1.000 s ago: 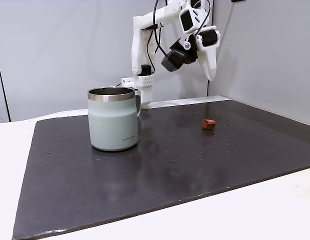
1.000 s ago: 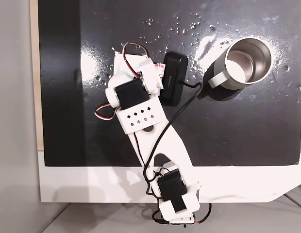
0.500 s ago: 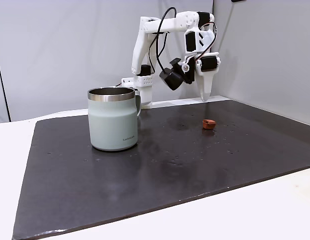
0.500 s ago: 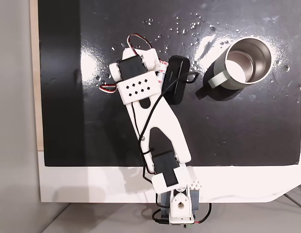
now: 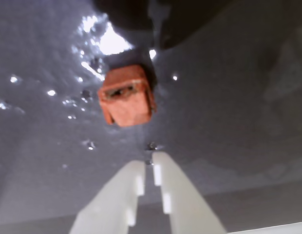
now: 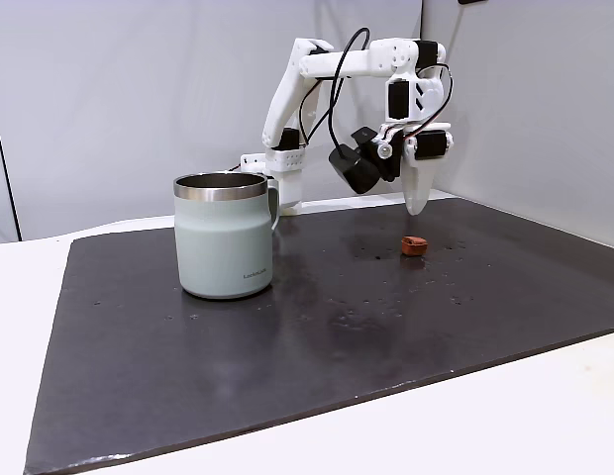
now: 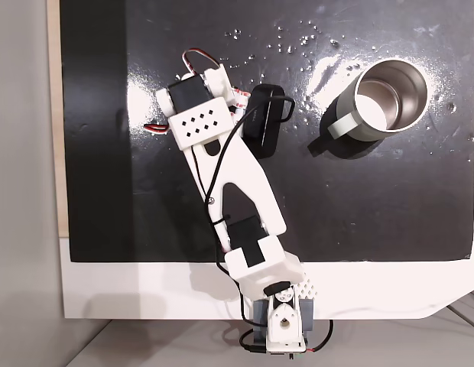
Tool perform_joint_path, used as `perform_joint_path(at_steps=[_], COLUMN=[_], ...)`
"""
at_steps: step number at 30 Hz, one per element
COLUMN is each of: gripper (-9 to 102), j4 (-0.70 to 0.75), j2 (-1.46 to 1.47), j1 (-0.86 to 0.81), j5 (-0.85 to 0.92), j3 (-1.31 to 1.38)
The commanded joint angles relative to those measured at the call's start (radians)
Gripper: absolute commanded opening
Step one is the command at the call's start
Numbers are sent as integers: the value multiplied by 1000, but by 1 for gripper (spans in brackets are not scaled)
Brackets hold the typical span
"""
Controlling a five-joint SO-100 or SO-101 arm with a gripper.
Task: Grasp a cube and put it in the cup.
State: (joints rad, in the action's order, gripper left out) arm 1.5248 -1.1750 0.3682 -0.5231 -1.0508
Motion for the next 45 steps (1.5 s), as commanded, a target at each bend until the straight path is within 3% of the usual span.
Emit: perform_joint_path(at_steps=[1,7,18,45], gripper=[0,3,26,27], j4=[12,35,55,153], j2=[-11,-11,5,282], j1=[-9,-21,-49,-15], j5=[-8,-9,-2,49], j3=[58,57,63,336])
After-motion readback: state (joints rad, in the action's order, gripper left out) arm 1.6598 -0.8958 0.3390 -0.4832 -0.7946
